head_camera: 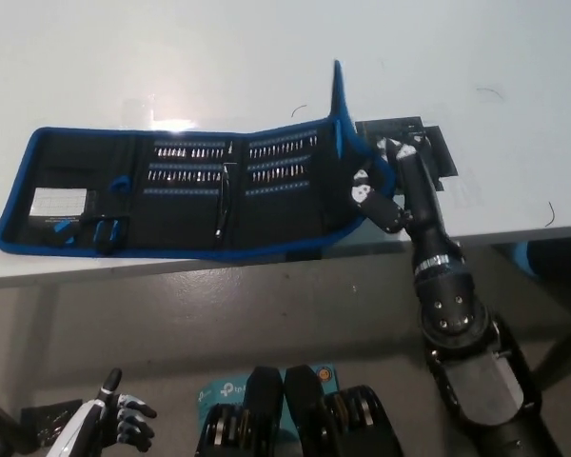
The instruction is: The robot uses its right hand to lift an edge of the toolkit kept in middle of the desk and make one fold in it
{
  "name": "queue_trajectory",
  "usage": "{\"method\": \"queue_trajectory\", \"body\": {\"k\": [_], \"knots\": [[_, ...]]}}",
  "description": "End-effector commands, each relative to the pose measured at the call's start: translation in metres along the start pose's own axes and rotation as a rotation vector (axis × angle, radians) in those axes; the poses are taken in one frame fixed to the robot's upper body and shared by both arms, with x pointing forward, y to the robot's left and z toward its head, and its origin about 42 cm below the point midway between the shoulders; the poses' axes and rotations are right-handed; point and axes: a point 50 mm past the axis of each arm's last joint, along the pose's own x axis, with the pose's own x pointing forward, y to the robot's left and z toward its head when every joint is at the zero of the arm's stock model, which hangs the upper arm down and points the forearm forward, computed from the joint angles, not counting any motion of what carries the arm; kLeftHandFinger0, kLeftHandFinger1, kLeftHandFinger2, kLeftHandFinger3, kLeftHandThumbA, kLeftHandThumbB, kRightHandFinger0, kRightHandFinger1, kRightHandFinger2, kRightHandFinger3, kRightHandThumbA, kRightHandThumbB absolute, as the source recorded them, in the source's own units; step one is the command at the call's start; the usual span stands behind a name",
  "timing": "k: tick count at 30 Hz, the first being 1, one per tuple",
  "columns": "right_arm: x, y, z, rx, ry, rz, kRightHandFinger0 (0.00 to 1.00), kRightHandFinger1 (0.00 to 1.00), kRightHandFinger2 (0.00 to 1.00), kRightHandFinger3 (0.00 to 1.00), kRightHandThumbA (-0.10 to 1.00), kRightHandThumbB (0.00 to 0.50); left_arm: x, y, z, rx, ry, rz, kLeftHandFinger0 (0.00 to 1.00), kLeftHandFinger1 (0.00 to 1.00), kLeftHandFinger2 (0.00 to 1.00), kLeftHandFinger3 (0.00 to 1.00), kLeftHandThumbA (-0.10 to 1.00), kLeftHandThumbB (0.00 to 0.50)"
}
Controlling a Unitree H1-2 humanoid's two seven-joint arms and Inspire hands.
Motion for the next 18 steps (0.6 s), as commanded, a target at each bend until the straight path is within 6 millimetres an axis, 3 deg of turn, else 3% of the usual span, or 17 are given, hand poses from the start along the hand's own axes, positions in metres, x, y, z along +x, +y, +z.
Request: {"method": "queue_trajectory", "body": {"k": [1,2,6,7,10,13,14,16,18], "knots": [[0.031,-0.007,0.056,-0.2,-0.197,0.075,0.0,0.02,0.22,0.19,-0.1,0.011,-0.001,0.008,0.014,0.036,-0.026,-0.006,0.45,0.37,0.33,0.39,1.0,0.5],[0.035,0.0,0.066,-0.363,-0.219,0.181,0.0,0.04,0.24,0.19,-0.1,0.029,0.0,0.009,0.014,0.044,-0.028,-0.01,0.41,0.35,0.32,0.4,1.0,0.5],[0.036,0.017,0.071,-0.599,-0.238,0.334,0.0,0.05,0.25,0.27,-0.1,0.102,0.001,0.009,0.014,0.044,-0.03,-0.021,0.39,0.35,0.3,0.38,1.0,0.5],[0.033,0.031,0.067,-0.706,-0.274,0.392,0.0,0.04,0.25,0.33,-0.1,0.194,0.001,0.009,0.014,0.041,-0.031,-0.022,0.35,0.33,0.29,0.39,1.0,0.5],[0.021,0.054,0.055,-0.872,-0.294,0.496,0.0,0.12,0.39,0.4,-0.1,0.202,0.002,0.007,0.014,0.04,-0.031,-0.027,0.37,0.34,0.29,0.39,1.0,0.5],[0.009,0.07,0.044,-0.935,-0.281,0.575,0.0,0.12,0.35,0.46,-0.1,0.257,0.002,0.005,0.013,0.037,-0.028,-0.029,0.39,0.35,0.3,0.38,1.0,0.5],[0.001,0.08,0.034,-0.978,-0.269,0.614,0.0,0.08,0.27,0.46,-0.09,0.273,0.002,0.004,0.013,0.037,-0.021,-0.032,0.39,0.35,0.3,0.38,1.0,0.5],[-0.004,0.088,0.023,-1.043,-0.246,0.656,0.0,0.11,0.3,0.52,-0.1,0.192,0.002,0.004,0.012,0.037,-0.025,-0.04,0.38,0.34,0.29,0.38,1.0,0.5],[-0.008,0.093,0.017,-1.069,-0.234,0.676,0.02,0.16,0.34,0.52,-0.09,0.169,0.001,0.004,0.014,0.034,-0.019,-0.033,0.37,0.34,0.3,0.38,1.0,0.5]]}}
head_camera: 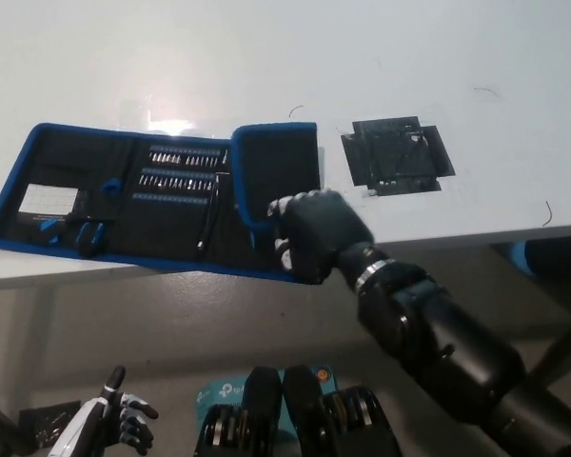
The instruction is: The robot uses its right hand to lift an edge of the toolkit kept in middle of the desk and make one fold in it
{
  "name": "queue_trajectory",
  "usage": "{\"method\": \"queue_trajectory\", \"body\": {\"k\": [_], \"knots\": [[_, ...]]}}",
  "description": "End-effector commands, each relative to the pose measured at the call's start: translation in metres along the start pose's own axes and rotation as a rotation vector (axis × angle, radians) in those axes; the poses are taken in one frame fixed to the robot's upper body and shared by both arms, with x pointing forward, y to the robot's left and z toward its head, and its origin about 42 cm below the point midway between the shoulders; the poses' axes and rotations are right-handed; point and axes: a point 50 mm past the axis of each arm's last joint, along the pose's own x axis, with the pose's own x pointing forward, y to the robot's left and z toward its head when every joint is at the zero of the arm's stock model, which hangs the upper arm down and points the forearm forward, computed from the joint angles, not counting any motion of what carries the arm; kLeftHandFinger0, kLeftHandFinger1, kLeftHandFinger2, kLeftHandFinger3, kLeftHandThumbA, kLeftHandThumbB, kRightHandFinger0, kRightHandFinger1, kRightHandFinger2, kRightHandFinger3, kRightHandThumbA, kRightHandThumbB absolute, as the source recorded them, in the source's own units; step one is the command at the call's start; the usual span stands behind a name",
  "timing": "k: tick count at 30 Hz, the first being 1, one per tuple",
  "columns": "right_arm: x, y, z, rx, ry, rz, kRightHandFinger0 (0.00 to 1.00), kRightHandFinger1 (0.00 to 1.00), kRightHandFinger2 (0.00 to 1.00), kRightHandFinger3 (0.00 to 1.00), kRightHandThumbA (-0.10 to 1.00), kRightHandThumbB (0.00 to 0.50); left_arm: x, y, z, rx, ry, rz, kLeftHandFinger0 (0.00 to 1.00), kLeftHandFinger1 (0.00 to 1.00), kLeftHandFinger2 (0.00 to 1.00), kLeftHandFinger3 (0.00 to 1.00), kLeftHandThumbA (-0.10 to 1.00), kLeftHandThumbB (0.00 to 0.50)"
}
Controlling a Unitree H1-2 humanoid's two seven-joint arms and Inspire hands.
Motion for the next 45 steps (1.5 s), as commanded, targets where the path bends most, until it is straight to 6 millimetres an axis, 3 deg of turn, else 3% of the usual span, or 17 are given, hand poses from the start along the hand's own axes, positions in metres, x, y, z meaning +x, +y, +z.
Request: {"method": "queue_trajectory", "body": {"k": [1,3,4,5,7,9,10,11,12,15,16,18,20,23,27,35,45], "knots": [[0.01,0.017,0.014,-0.283,-0.011,0.167,0.03,0.17,0.34,0.48,-0.06,0.207,-0.001,0.007,0.015,0.041,-0.029,-0.022,0.37,0.34,0.3,0.38,1.0,0.5],[0.01,0.02,0.012,-0.293,-0.005,0.185,0.01,0.16,0.32,0.5,-0.02,0.226,0.0,0.007,0.017,0.043,-0.032,-0.022,0.37,0.33,0.3,0.38,1.0,0.5],[0.011,0.025,0.011,-0.309,0.016,0.236,0.06,0.19,0.37,0.76,0.08,0.223,0.0,0.007,0.017,0.045,-0.031,-0.02,0.38,0.33,0.29,0.37,1.0,0.5],[0.011,0.027,0.01,-0.304,0.031,0.251,0.04,0.15,0.33,0.95,0.08,0.222,0.0,0.007,0.017,0.043,-0.031,-0.025,0.38,0.33,0.29,0.37,1.0,0.5],[0.01,0.032,0.009,-0.312,0.033,0.254,0.0,0.07,0.27,0.99,0.03,0.195,0.001,0.007,0.016,0.043,-0.033,-0.03,0.38,0.34,0.3,0.38,1.0,0.5],[0.011,0.034,0.008,-0.321,0.041,0.278,0.03,0.15,0.36,1.0,0.05,0.154,0.001,0.006,0.015,0.045,-0.033,-0.031,0.37,0.34,0.29,0.37,1.0,0.5],[0.01,0.035,0.008,-0.312,0.051,0.289,0.63,0.9,1.0,1.0,0.18,0.179,0.0,0.006,0.014,0.047,-0.031,-0.029,0.32,0.31,0.29,0.38,1.0,0.5],[0.009,0.035,0.008,-0.311,0.052,0.285,0.83,1.0,1.0,1.0,0.21,0.202,-0.002,0.006,0.013,0.043,-0.028,-0.028,0.32,0.31,0.29,0.38,1.0,0.5],[0.008,0.033,0.008,-0.308,0.059,0.28,1.0,1.0,1.0,1.0,0.26,0.255,-0.002,0.006,0.013,0.04,-0.028,-0.032,0.33,0.33,0.29,0.4,1.0,0.5],[0.008,0.027,0.006,-0.217,0.085,0.316,1.0,1.0,1.0,1.0,0.38,0.485,-0.002,0.006,0.012,0.038,-0.028,-0.03,0.38,0.34,0.29,0.38,1.0,0.5],[0.009,0.024,0.005,-0.204,0.086,0.325,1.0,1.0,1.0,1.0,0.4,0.499,-0.002,0.006,0.012,0.041,-0.025,-0.03,0.38,0.34,0.29,0.38,1.0,0.5],[0.01,0.016,0.006,-0.173,0.082,0.337,1.0,1.0,1.0,1.0,0.57,0.5,-0.002,0.006,0.011,0.04,-0.027,-0.028,0.39,0.34,0.29,0.38,1.0,0.5],[0.01,0.008,0.009,-0.153,0.067,0.325,1.0,1.0,1.0,1.0,0.61,0.5,-0.001,0.006,0.011,0.04,-0.031,-0.029,0.4,0.34,0.29,0.37,1.0,0.5],[0.012,-0.003,0.015,-0.118,0.048,0.298,1.0,1.0,1.0,1.0,0.62,0.5,0.0,0.006,0.011,0.038,-0.034,-0.028,0.42,0.34,0.29,0.37,1.0,0.5],[0.01,-0.014,0.023,-0.05,0.027,0.256,1.0,1.0,1.0,1.0,0.62,0.5,0.0,0.006,0.012,0.04,-0.033,-0.033,0.34,0.33,0.27,0.38,1.0,0.5],[0.01,-0.043,0.043,0.146,0.015,0.282,1.0,1.0,1.0,1.0,0.7,0.5,-0.002,0.005,0.008,0.017,-0.021,-0.026,0.4,0.34,0.28,0.36,1.0,0.5],[0.004,-0.061,0.05,0.228,-0.024,0.25,1.0,1.0,1.0,1.0,0.68,0.5,-0.004,0.005,0.007,0.033,-0.023,-0.025,0.4,0.34,0.26,0.34,1.0,0.5]]}}
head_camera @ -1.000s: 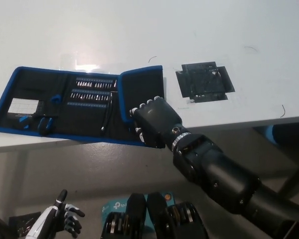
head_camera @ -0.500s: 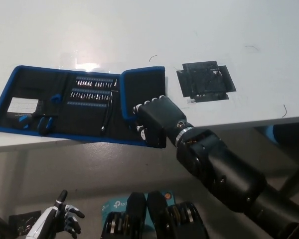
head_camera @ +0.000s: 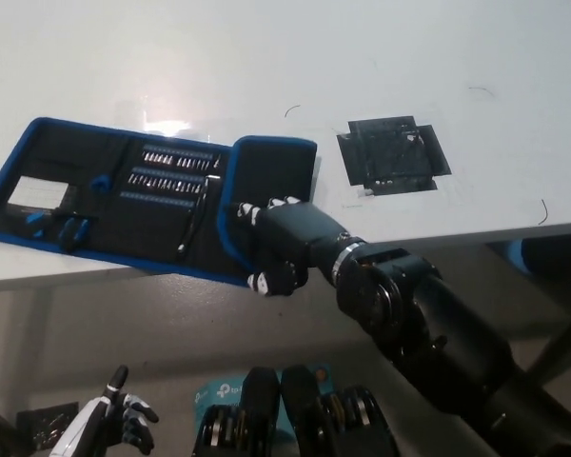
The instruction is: The robot uses its right hand to lift an edge of the toolkit kept in middle of the desk and make one fold in it
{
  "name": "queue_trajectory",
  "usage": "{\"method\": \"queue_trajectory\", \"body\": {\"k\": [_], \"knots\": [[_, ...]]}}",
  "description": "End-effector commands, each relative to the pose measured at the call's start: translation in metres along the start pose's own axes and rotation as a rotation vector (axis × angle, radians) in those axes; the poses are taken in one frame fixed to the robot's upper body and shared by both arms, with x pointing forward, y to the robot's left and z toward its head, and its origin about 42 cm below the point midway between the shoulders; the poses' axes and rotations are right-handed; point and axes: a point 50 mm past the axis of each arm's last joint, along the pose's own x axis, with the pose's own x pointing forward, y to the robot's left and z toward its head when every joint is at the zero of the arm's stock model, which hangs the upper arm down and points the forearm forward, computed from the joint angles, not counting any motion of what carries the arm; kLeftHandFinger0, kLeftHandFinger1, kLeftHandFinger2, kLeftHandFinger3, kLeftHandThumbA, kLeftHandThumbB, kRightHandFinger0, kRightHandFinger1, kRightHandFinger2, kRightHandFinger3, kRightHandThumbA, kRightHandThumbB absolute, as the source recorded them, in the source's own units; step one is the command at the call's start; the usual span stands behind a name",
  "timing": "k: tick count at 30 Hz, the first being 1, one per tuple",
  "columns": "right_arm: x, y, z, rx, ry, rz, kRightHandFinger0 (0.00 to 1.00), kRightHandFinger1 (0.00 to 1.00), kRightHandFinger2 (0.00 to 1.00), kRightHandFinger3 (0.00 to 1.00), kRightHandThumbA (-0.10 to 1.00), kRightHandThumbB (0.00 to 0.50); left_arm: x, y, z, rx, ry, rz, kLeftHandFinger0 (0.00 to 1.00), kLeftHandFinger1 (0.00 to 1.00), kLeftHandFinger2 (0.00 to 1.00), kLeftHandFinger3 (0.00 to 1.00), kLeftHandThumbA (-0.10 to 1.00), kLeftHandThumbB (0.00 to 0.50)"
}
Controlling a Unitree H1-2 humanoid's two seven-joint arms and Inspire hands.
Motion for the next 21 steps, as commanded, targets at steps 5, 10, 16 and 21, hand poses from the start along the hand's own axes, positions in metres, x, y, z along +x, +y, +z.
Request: {"method": "queue_trajectory", "body": {"k": [5,10,16,21], "knots": [[-0.009,-0.023,0.018,0.072,-0.092,-0.001,1.0,1.0,1.0,1.0,0.71,0.5,-0.007,0.006,0.0,0.034,-0.018,0.001,0.4,0.34,0.28,0.37,1.0,0.5],[-0.026,-0.045,0.014,0.066,-0.128,-0.053,1.0,1.0,1.0,1.0,0.69,0.5,-0.008,0.005,0.0,0.033,-0.022,-0.004,0.38,0.33,0.3,0.39,1.0,0.5],[-0.054,-0.071,0.003,0.073,-0.125,-0.111,1.0,1.0,1.0,1.0,0.7,0.5,-0.011,0.007,-0.004,0.022,-0.008,0.003,0.39,0.33,0.33,0.4,1.0,0.5],[-0.089,-0.096,-0.025,0.109,-0.107,-0.168,1.0,1.0,1.0,1.0,0.69,0.5,-0.013,0.006,-0.004,0.014,0.002,0.017,0.34,0.31,0.28,0.37,1.0,0.5]]}}
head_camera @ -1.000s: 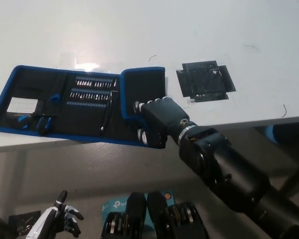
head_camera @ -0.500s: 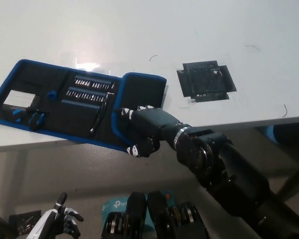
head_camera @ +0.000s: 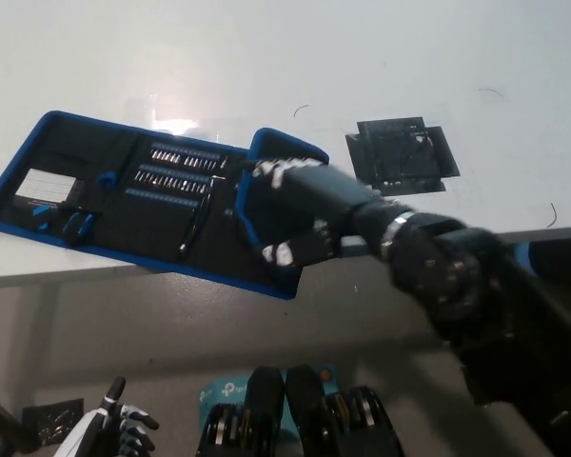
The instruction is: The robot uses its right hand to lift an edge of the toolkit kept in middle of the desk and make one fold in it
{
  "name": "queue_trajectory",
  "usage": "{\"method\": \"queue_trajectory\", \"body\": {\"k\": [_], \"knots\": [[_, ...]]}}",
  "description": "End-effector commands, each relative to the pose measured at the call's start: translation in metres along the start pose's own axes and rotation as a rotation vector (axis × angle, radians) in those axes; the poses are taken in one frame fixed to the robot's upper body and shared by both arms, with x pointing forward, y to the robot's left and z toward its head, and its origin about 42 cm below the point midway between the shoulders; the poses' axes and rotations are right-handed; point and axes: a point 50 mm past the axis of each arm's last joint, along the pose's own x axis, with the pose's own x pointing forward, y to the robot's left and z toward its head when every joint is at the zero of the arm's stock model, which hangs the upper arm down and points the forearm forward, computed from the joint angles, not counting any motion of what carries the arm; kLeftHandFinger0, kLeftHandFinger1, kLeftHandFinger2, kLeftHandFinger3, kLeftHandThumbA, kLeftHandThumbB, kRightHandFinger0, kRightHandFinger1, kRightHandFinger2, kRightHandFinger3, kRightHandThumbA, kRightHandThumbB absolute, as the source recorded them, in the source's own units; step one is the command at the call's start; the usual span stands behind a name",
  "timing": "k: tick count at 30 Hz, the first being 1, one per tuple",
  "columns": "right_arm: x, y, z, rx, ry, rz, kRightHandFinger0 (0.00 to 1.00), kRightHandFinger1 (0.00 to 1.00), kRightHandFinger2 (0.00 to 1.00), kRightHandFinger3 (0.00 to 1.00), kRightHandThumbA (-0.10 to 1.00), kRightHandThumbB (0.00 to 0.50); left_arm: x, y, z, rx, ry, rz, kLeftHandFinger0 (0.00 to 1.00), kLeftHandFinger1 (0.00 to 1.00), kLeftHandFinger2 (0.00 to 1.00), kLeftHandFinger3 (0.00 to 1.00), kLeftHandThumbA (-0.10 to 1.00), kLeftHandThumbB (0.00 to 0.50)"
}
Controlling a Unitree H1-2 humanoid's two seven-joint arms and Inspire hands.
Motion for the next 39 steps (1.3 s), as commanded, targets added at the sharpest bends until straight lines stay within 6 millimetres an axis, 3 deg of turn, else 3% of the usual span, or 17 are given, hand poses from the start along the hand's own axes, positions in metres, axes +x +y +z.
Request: {"method": "queue_trajectory", "body": {"k": [1,5,10,11,12,13,14,15,16,18,19,20,21,23,26,31,39], "knots": [[-0.023,-0.029,-0.007,0.035,-0.013,-0.029,1.0,1.0,1.0,1.0,0.69,0.5,-0.005,0.007,0.005,0.019,-0.023,0.012,0.33,0.31,0.28,0.37,1.0,0.5],[-0.064,-0.042,-0.025,0.135,-0.032,-0.12,1.0,1.0,1.0,1.0,0.61,0.5,-0.005,0.007,0.002,0.03,-0.035,0.005,0.34,0.32,0.29,0.36,1.0,0.5],[-0.097,-0.04,-0.047,0.281,-0.072,-0.236,1.0,1.0,1.0,1.0,0.52,0.5,-0.004,0.007,0.002,0.02,-0.034,0.001,0.28,0.31,0.28,0.37,1.0,0.5],[-0.113,-0.037,-0.059,0.326,-0.076,-0.312,1.0,1.0,1.0,1.0,0.48,0.46,-0.005,0.006,0.004,0.02,-0.031,0.002,0.29,0.3,0.29,0.37,1.0,0.5],[-0.113,-0.037,-0.059,0.327,-0.077,-0.312,1.0,1.0,1.0,1.0,0.48,0.461,-0.005,0.006,0.004,0.02,-0.031,0.002,0.29,0.3,0.29,0.37,1.0,0.5],[-0.13,-0.029,-0.075,0.45,-0.061,-0.404,1.0,1.0,1.0,1.0,0.36,0.4,-0.002,0.006,0.004,0.021,-0.03,0.001,0.31,0.32,0.29,0.37,1.0,0.5],[-0.137,-0.024,-0.082,0.481,-0.037,-0.446,1.0,1.0,1.0,1.0,0.31,0.344,-0.002,0.006,0.004,0.02,-0.028,0.001,0.32,0.32,0.28,0.37,1.0,0.5],[-0.145,-0.018,-0.091,0.498,-0.024,-0.487,0.95,1.0,1.0,1.0,0.21,0.17,-0.002,0.006,0.003,0.019,-0.027,-0.002,0.34,0.33,0.29,0.37,1.0,0.5],[-0.158,-0.007,-0.107,0.524,0.001,-0.561,0.64,0.75,1.0,1.0,0.14,0.218,-0.002,0.006,0.003,0.017,-0.028,-0.002,0.35,0.33,0.29,0.37,1.0,0.5],[-0.172,0.007,-0.122,0.544,0.054,-0.617,0.38,0.48,0.79,1.0,0.06,0.181,-0.004,0.006,0.002,0.016,-0.025,-0.002,0.32,0.32,0.28,0.36,1.0,0.5],[-0.172,0.007,-0.122,0.544,0.052,-0.619,0.35,0.45,0.76,1.0,0.06,0.173,-0.004,0.006,0.002,0.016,-0.025,-0.002,0.32,0.32,0.28,0.36,1.0,0.5],[-0.189,0.024,-0.14,0.565,0.101,-0.663,0.23,0.3,0.62,1.0,0.05,0.181,-0.004,0.005,0.002,0.015,-0.037,0.02,0.3,0.3,0.26,0.35,1.0,0.5],[-0.197,0.034,-0.148,0.603,0.132,-0.683,0.21,0.27,0.57,1.0,0.1,0.19,-0.003,0.005,0.001,0.016,-0.045,0.027,0.32,0.3,0.26,0.35,1.0,0.5],[-0.209,0.051,-0.16,0.683,0.168,-0.74,0.11,0.17,0.49,0.96,0.0,0.174,-0.004,0.007,0.002,0.02,-0.049,0.039,0.33,0.31,0.3,0.38,1.0,0.5],[-0.23,0.08,-0.178,0.753,0.222,-0.796,0.11,0.18,0.44,0.98,-0.09,0.139,-0.003,0.009,0.002,0.016,-0.048,0.036,0.34,0.32,0.33,0.4,1.0,0.5],[-0.25,0.108,-0.189,0.82,0.317,-0.842,0.1,0.15,0.41,0.97,-0.1,0.139,-0.004,0.008,-0.001,0.013,-0.043,0.035,0.34,0.33,0.32,0.38,1.0,0.5],[-0.257,0.138,-0.202,0.878,0.397,-0.906,0.15,0.16,0.39,0.95,-0.1,0.166,-0.002,0.007,0.002,0.01,-0.041,0.042,0.31,0.31,0.3,0.37,1.0,0.5]]}}
